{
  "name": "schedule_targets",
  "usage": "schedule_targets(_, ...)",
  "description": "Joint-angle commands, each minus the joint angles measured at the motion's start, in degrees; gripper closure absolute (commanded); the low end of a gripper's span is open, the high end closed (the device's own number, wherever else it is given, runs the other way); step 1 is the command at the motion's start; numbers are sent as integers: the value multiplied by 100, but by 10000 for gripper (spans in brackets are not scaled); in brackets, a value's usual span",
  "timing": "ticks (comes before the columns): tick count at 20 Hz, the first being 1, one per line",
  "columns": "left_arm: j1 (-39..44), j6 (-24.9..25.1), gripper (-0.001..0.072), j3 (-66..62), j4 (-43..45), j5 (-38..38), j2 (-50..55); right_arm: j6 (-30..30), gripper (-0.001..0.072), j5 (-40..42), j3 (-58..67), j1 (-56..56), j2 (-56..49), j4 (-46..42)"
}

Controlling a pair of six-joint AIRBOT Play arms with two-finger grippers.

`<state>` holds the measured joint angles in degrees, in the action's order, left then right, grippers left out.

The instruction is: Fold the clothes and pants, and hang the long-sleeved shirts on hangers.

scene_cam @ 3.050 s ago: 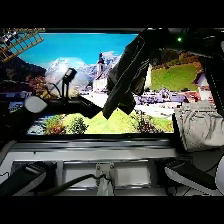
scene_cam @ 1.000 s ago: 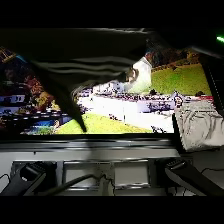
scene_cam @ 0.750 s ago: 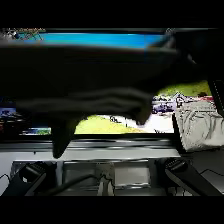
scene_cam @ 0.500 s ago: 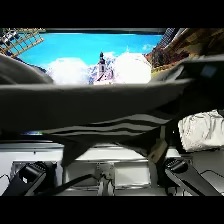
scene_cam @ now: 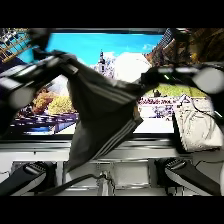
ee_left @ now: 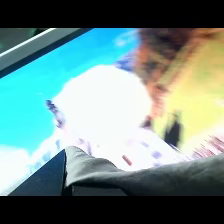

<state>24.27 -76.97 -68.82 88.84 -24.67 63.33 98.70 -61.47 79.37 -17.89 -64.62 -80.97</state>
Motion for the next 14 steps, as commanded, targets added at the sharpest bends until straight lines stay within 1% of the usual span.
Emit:
schedule_targets(1,-289,-2050,637,-986,286,1252,1910,691,83,1633,496,726,-1611,584)
schedule_targets(2,-369,-2726,337,-1300,190,1150,2107,684,87,1569,737,874,-1821,1036)
schedule_targets(3,-431,-3123,120,-1453,201,1062,2153,664,92,1541,839,968,-1875,1233)
schedule_targets(4,-511,-3165,106,-1499,203,922,2090,616,157,1502,841,977,-1836,1134)
schedule_targets(5,-599,-3143,107,-1499,223,669,1987,514,184,1375,841,975,-1797,883)
schedule_targets(6,-710,-3082,116,-1499,225,262,1871,420,189,1117,841,962,-1766,616)
schedule_targets(7,-824,-2992,116,-1499,225,-210,1775,339,188,798,835,964,-1753,417)
schedule_targets(8,-957,-2879,120,-1499,225,-848,1687,236,188,426,811,964,-1744,219)
schedule_targets(9,-1082,-2739,220,-1497,225,-1486,1622,116,189,90,758,964,-1740,31)
schedule_targets(10,-1207,-2597,393,-1495,221,-2170,1578,2,190,-275,664,964,-1731,-184)
schedule_targets(11,-1296,-2544,502,-1464,221,-2688,1539,-114,197,-601,509,964,-1705,-343)
schedule_targets(12,-1346,-2544,510,-1364,221,-3027,1460,-120,197,-885,245,966,-1624,-476)
schedule_targets(14,-1335,-2546,510,-1027,192,-3174,1187,-52,197,-966,-531,968,-1241,-435)
